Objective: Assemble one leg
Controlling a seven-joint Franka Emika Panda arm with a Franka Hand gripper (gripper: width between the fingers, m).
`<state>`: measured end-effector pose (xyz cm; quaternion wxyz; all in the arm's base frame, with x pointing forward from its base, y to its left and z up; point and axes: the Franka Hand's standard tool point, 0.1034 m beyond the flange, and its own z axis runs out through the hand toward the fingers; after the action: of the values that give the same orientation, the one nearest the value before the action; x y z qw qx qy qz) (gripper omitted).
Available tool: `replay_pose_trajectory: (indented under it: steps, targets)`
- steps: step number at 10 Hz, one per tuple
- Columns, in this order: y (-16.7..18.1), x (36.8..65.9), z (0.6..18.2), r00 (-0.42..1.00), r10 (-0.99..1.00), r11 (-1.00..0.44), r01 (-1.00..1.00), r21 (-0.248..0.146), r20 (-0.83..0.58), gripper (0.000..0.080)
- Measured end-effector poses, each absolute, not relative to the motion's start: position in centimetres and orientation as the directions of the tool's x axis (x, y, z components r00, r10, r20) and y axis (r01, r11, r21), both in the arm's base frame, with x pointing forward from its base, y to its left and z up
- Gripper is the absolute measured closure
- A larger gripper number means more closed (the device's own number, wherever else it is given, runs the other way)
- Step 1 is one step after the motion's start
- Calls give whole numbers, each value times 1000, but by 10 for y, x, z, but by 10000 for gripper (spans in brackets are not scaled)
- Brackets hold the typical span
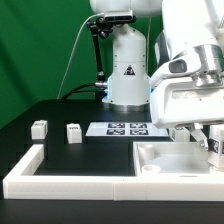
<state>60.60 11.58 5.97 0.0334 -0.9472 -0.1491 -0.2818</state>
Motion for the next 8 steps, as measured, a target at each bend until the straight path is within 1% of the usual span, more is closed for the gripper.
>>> replay_pose_trajectory:
  steps: [1, 2, 4, 8]
  targets:
    - [116, 606, 59, 798, 264, -953, 302, 20, 542, 433]
    - [116, 606, 59, 798, 264, -953, 302, 20, 542, 433]
    - [116, 606, 59, 798, 264, -953, 302, 20, 542, 173]
    - [116, 606, 59, 798, 264, -953, 302, 20, 542, 151]
